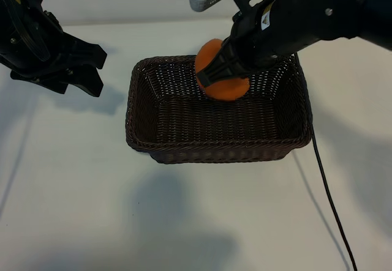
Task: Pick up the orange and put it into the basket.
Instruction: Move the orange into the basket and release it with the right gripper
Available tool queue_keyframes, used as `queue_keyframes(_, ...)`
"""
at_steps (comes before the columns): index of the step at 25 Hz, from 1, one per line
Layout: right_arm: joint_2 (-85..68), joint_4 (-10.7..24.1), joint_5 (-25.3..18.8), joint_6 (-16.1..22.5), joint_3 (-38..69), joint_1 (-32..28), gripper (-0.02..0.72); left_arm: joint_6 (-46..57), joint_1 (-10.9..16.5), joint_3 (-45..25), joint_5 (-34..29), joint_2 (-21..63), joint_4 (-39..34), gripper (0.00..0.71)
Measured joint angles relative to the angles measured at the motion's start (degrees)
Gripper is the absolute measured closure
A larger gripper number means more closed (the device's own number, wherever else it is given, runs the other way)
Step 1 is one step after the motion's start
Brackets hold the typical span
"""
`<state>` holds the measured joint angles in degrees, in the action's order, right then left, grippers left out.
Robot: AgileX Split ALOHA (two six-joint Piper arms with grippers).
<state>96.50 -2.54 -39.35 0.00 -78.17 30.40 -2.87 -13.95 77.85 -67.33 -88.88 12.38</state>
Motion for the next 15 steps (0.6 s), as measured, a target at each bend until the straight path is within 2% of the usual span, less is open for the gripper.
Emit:
queue_keyframes(6,6.48,2.13,0.35,0.0,0.0,0.0,0.619,0.0,0.0,0.0,0.0,0.0,0.06,0.137)
queue_keyframes(15,13.93,1.97,1.73,0.0,0.0,0.0,0.619,0.04,0.0,0.0,0.0,0.0,0.06,0.137)
